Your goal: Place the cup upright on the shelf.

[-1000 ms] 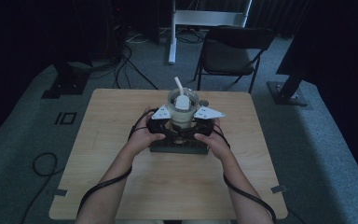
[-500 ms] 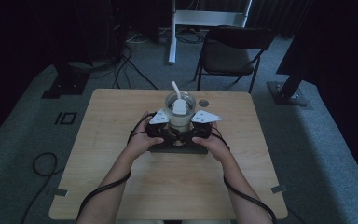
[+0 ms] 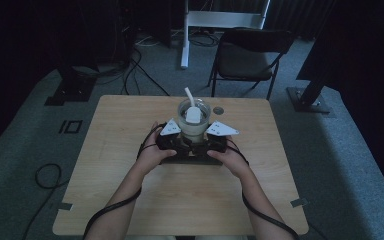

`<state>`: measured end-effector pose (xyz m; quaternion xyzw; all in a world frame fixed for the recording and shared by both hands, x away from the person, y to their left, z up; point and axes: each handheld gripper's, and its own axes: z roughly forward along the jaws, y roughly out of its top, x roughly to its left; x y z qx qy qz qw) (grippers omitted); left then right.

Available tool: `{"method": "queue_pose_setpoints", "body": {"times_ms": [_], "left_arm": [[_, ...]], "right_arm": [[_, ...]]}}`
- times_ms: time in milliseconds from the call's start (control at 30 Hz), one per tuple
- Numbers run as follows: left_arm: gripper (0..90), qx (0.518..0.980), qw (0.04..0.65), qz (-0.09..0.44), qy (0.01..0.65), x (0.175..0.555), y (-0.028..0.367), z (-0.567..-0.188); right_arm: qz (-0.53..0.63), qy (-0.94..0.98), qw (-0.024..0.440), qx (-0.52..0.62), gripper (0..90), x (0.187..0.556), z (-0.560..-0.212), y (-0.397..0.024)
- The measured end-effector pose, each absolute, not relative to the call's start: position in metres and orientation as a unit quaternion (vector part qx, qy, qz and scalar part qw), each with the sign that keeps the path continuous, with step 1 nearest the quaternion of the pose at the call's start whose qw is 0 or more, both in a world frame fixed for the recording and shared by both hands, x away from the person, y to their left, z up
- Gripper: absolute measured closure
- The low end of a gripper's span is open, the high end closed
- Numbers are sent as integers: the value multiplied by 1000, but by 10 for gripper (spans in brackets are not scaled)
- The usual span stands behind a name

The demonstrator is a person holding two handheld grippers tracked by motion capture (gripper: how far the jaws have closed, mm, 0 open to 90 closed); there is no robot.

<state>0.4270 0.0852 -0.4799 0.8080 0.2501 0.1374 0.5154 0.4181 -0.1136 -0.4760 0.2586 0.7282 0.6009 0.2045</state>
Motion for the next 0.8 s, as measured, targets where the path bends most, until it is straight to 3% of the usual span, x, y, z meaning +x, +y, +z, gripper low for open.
{"method": "queue_pose_setpoints", "body": {"times_ms": [800], "left_arm": [[116, 804, 511, 145, 266, 423, 83, -481]], "right_arm": [[593, 704, 240, 307, 94, 396, -477, -117]]}}
